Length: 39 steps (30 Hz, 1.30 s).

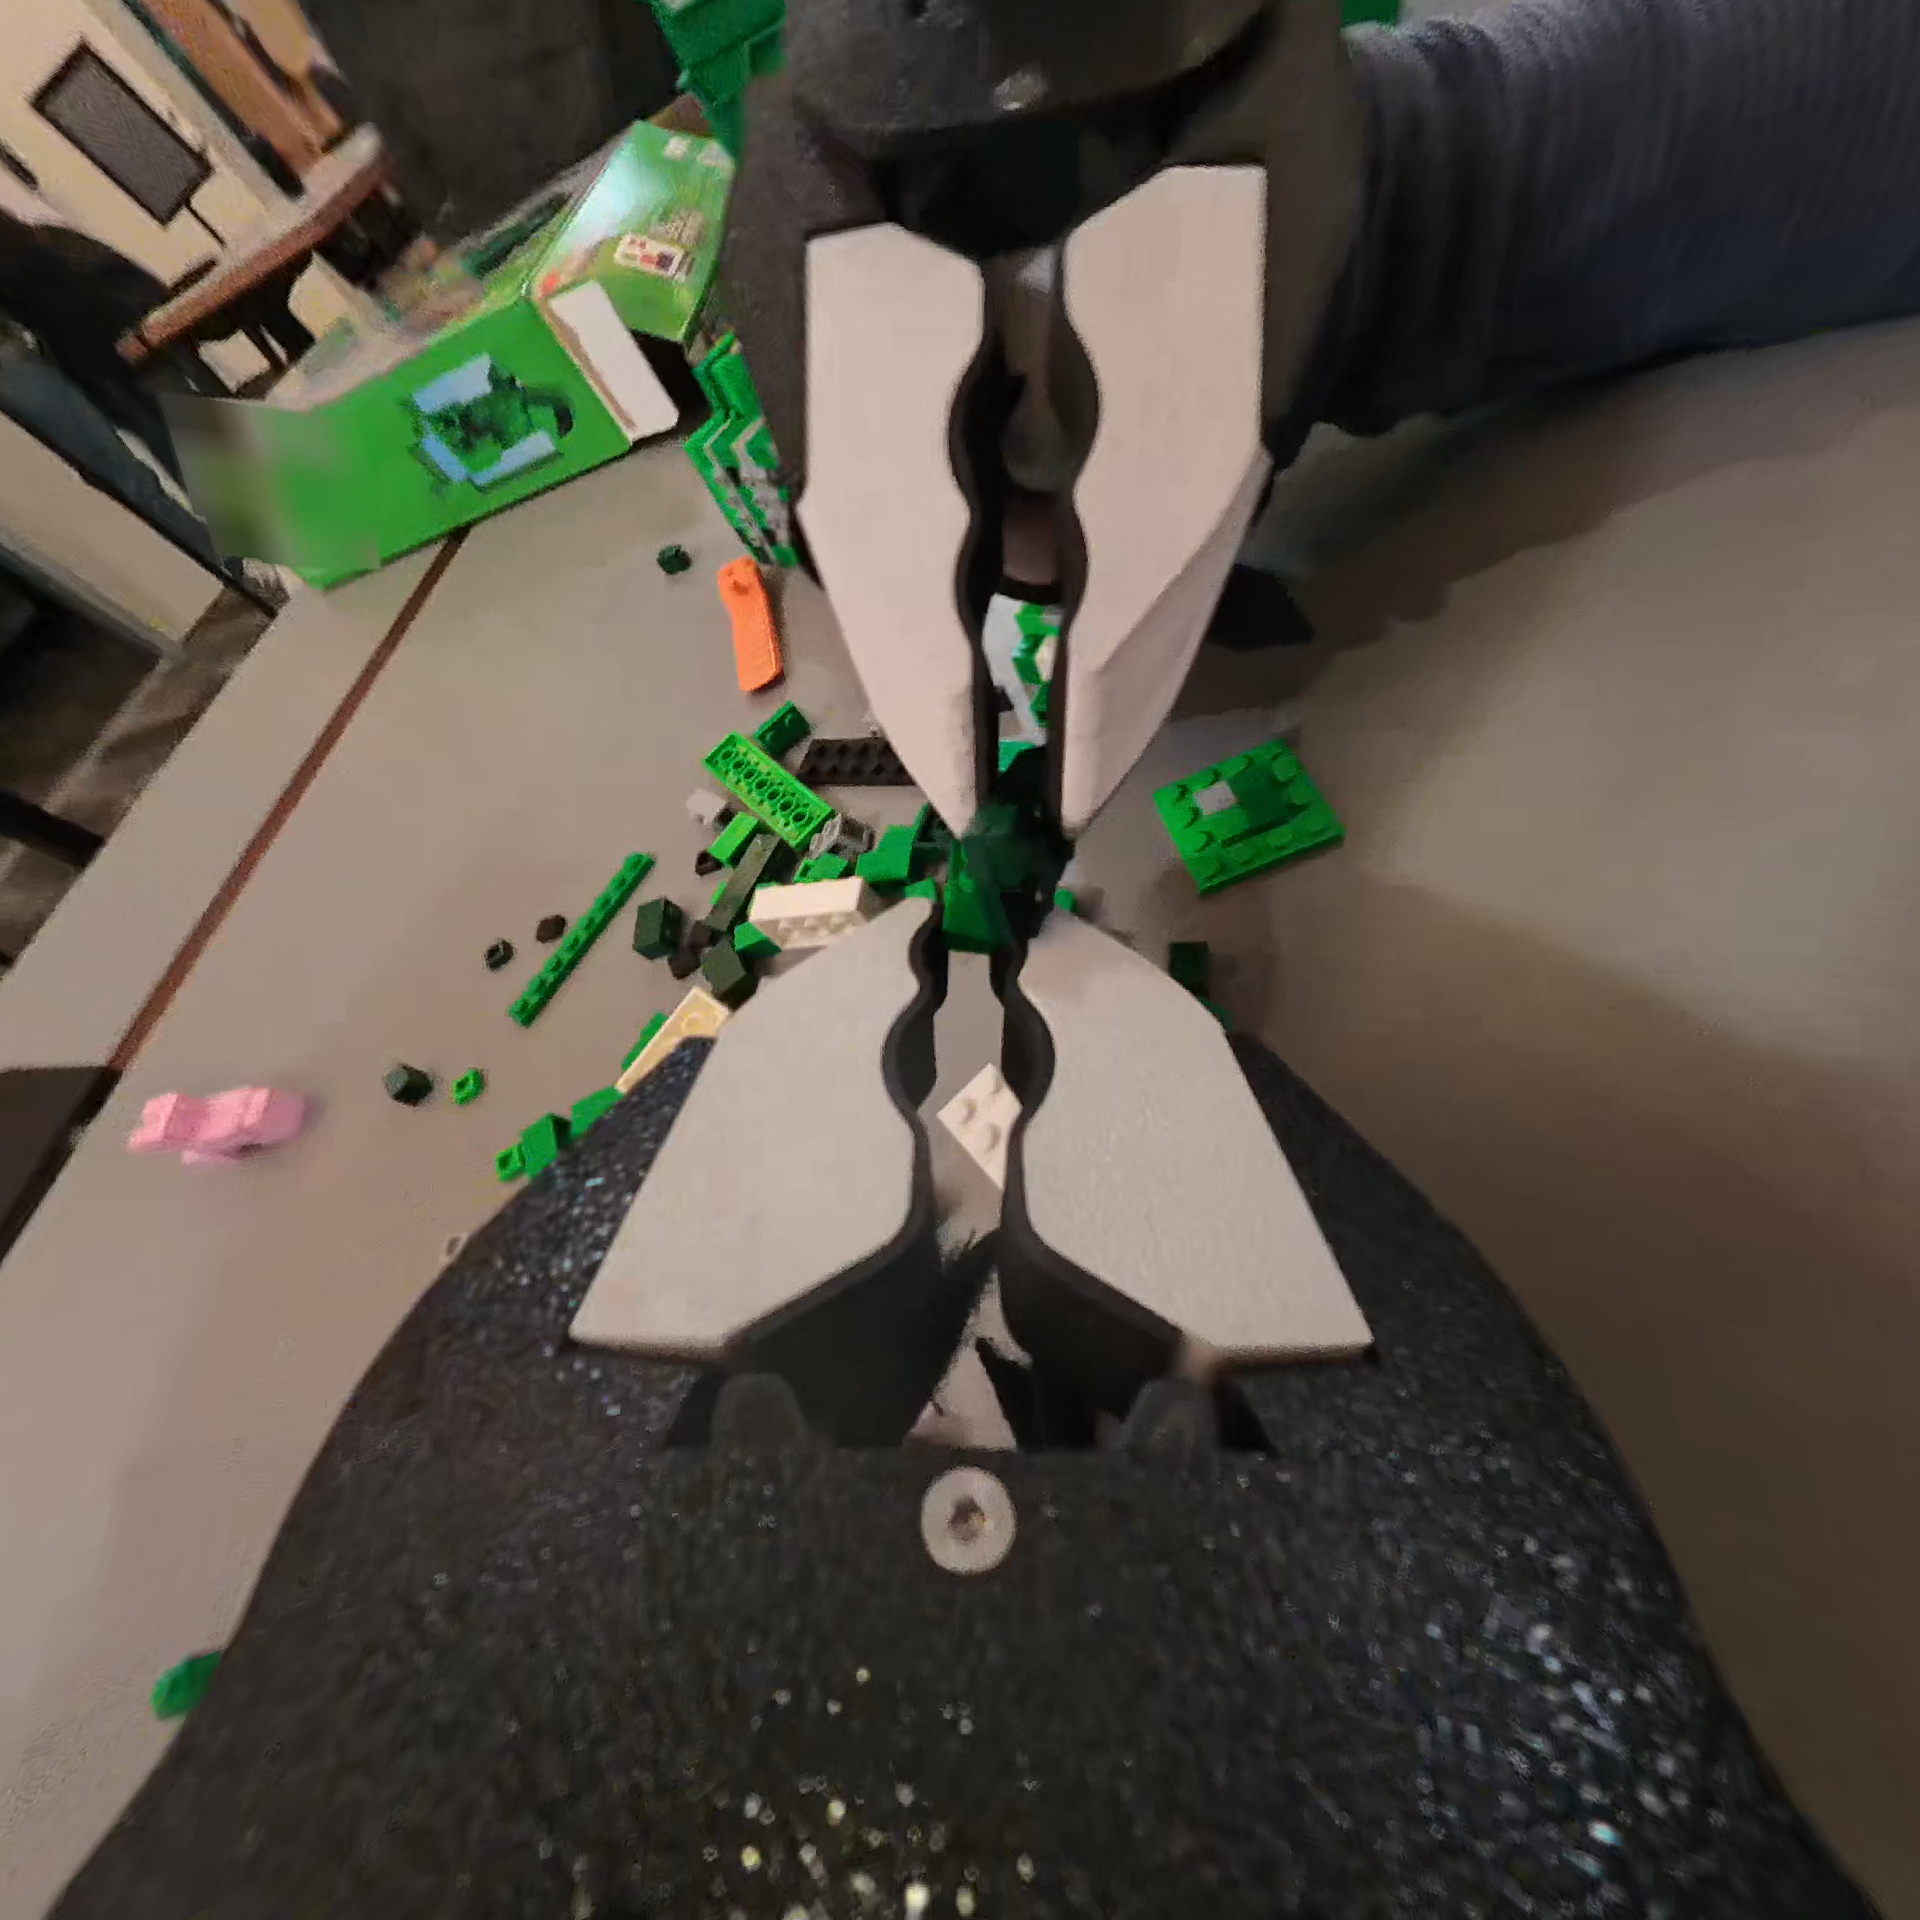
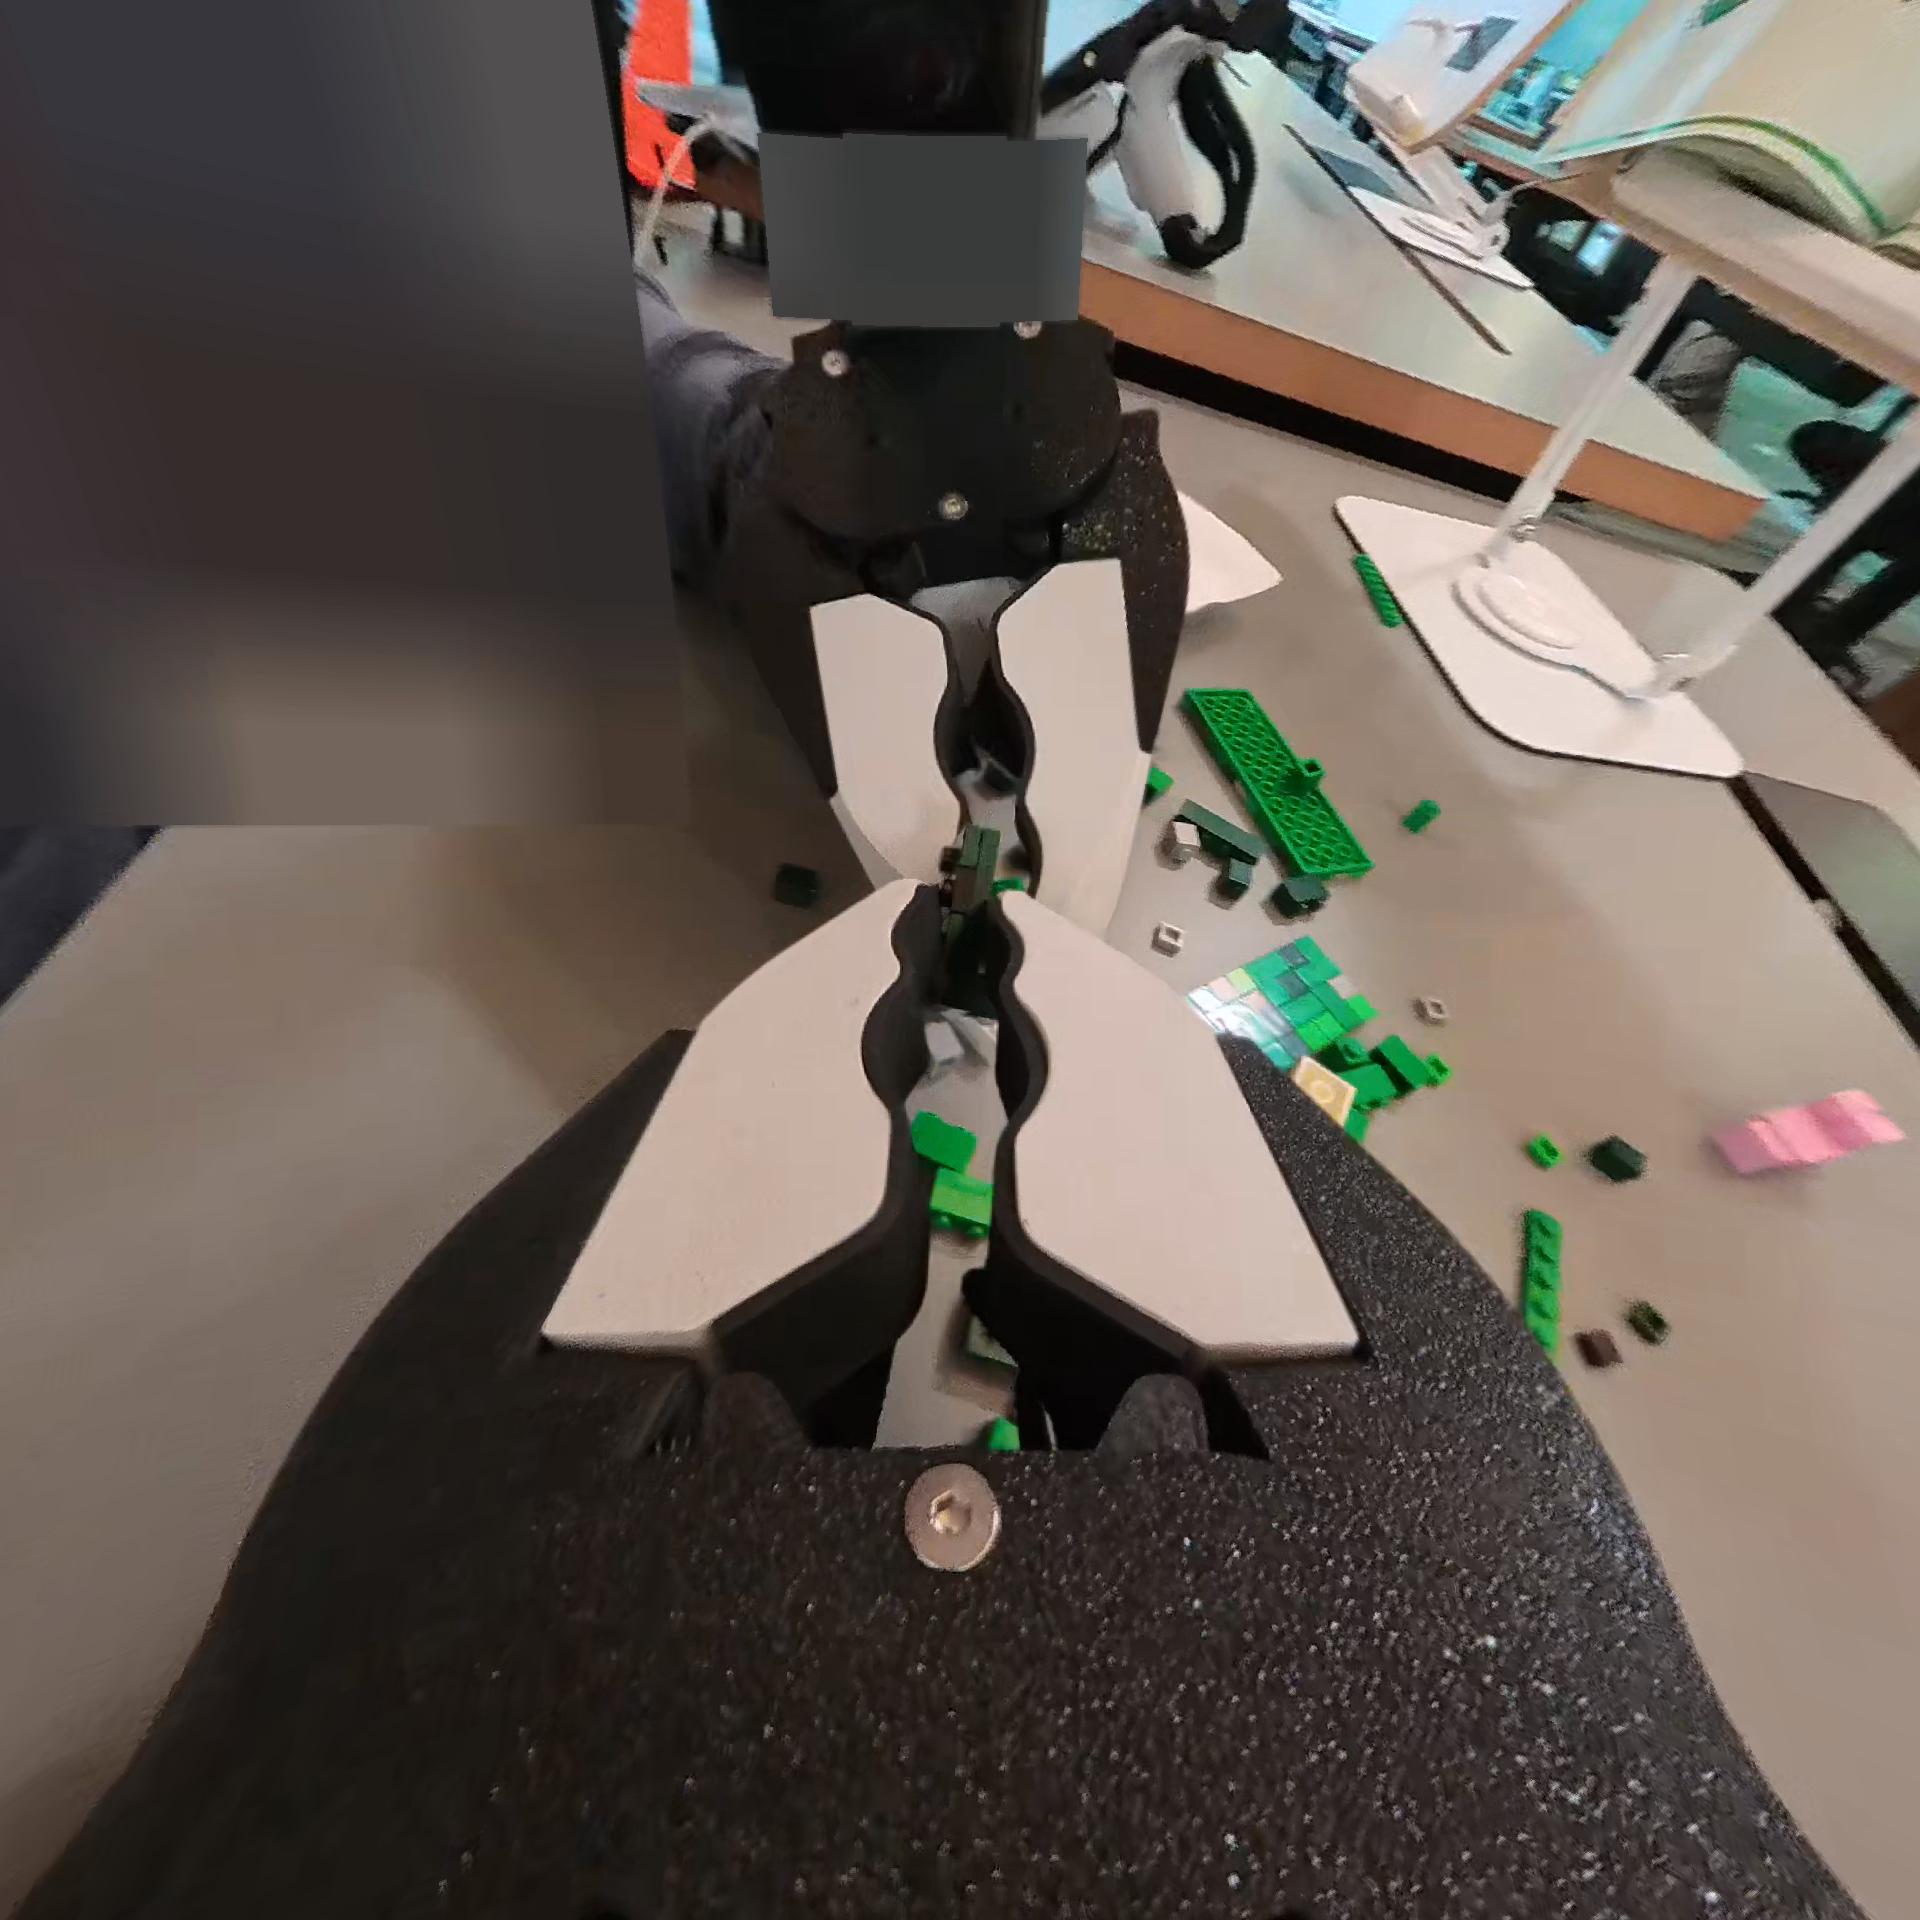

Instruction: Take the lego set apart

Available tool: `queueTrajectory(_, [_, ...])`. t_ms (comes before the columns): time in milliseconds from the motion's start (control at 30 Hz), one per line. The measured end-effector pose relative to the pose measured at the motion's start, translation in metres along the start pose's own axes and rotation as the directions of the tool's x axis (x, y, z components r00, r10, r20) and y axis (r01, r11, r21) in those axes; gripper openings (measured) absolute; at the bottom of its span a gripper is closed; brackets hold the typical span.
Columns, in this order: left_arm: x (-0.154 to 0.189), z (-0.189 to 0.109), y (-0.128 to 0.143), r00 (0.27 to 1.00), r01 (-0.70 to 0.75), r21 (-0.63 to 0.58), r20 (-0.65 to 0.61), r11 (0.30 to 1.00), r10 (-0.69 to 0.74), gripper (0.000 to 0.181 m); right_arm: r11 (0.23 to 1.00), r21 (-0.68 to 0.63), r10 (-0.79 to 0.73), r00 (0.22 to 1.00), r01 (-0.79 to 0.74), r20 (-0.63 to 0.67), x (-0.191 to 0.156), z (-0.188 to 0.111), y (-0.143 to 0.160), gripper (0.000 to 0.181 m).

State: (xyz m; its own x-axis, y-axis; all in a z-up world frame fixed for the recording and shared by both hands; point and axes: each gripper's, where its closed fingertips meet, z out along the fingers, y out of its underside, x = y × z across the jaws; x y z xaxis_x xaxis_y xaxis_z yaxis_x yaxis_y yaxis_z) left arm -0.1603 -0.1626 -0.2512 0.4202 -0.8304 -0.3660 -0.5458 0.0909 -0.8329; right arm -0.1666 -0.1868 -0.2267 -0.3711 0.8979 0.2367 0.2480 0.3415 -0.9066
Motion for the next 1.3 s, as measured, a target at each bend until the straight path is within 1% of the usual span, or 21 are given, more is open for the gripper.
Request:
queueTrajectory(133, [-0.017,0.000,0.010,0.994,0.071,-0.056,0.091,0.996,-0.066,0.008,0.999,-0.018,-0.046,0.995,0.044,-0.085,0.010,-0.003,0.001,0.008])
queueTrajectory(200, [-0.023,-0.002,0.013,0.990,0.022,-0.080,0.144,0.997,-0.010,0.008,0.996,-0.033,-0.084,0.986,0.080,-0.144,0.017,-0.007,0.001,0.008])
queueTrajectory(267, [-0.026,-0.002,0.019,0.981,-0.039,-0.122,0.184,0.992,0.061,0.009,0.978,-0.117,-0.195,0.956,0.173,-0.220,0.025,-0.010,0.007,0.008])
queueTrajectory(300, [-0.026,0.000,0.022,0.978,-0.058,-0.147,0.188,0.987,0.085,0.009,0.964,-0.161,-0.248,0.939,0.213,-0.237,0.027,-0.009,0.010,0.008])
queueTrajectory(367, [-0.026,0.003,0.028,0.971,-0.087,-0.186,0.202,0.979,0.125,0.010,0.944,-0.200,-0.309,0.916,0.263,-0.255,0.027,-0.007,0.011,0.008])
queueTrajectory(400, [-0.026,0.004,0.030,0.968,-0.101,-0.197,0.207,0.975,0.142,0.015,0.929,-0.220,-0.350,0.899,0.297,-0.265,0.028,-0.006,0.011,0.008])
queueTrajectory(467, [-0.027,0.005,0.031,0.964,-0.111,-0.207,0.215,0.972,0.156,0.032,0.890,-0.282,-0.433,0.858,0.359,-0.275,0.029,-0.005,0.013,0.008])
queueTrajectory(500, [-0.028,0.005,0.030,0.963,-0.108,-0.198,0.221,0.974,0.152,0.041,0.866,-0.317,-0.474,0.836,0.387,-0.276,0.030,-0.005,0.016,0.008])
queueTrajectory(533, [-0.028,0.004,0.027,0.963,-0.111,-0.177,0.226,0.978,0.150,0.046,0.841,-0.348,-0.514,0.813,0.414,-0.273,0.031,-0.005,0.018,0.008])
queueTrajectory(600, [-0.027,0.002,0.018,0.958,-0.142,-0.123,0.231,0.982,0.168,0.044,0.811,-0.380,-0.552,0.797,0.445,-0.247,0.028,-0.002,0.021,0.008])
queueTrajectory(700, [-0.022,0.000,0.008,0.942,-0.228,-0.074,0.234,0.971,0.239,0.023,0.804,-0.386,-0.554,0.807,0.452,-0.208,0.023,0.004,0.025,0.008])
queueTrajectory(767, [-0.016,0.001,0.009,0.936,-0.269,-0.088,0.212,0.959,0.282,0.009,0.812,-0.378,-0.544,0.813,0.446,-0.209,0.022,0.005,0.024,0.008])
queueTrajectory(833, [-0.016,0.002,0.008,0.936,-0.267,-0.092,0.211,0.959,0.281,0.009,0.832,-0.364,-0.512,0.831,0.418,-0.216,0.022,0.004,0.024,0.008])
queueTrajectory(933, [-0.021,-0.001,0.008,0.968,-0.152,-0.066,0.192,0.986,0.162,0.008,0.896,-0.316,-0.392,0.889,0.311,-0.238,0.025,0.001,0.023,0.019])
queueTrajectory(967, [-0.021,-0.003,0.007,0.976,-0.118,-0.047,0.177,0.992,0.125,0.008,0.916,-0.293,-0.347,0.907,0.273,-0.240,0.026,0.000,0.022,0.020])
queueTrajectory(1033, [-0.019,-0.004,0.004,0.988,-0.067,-0.016,0.137,0.998,0.068,0.008,0.945,-0.238,-0.280,0.930,0.223,-0.240,0.025,-0.002,0.018,0.014])
queueTrajectory(1100, [-0.017,-0.004,0.004,0.992,-0.048,-0.019,0.118,0.999,0.050,0.008,0.948,-0.236,-0.271,0.931,0.214,-0.245,0.026,-0.004,0.017,0.009])
queueTrajectory(1267, [-0.015,-0.002,0.008,0.996,0.053,-0.039,0.074,0.998,-0.050,0.008,0.940,-0.271,-0.276,0.930,0.208,-0.242,0.027,-0.003,0.021,0.008])
queueTrajectory(1300, [-0.014,-0.003,0.008,0.997,0.050,-0.038,0.064,0.998,-0.048,0.008,0.942,-0.268,-0.267,0.936,0.203,-0.227,0.025,-0.003,0.021,0.008])
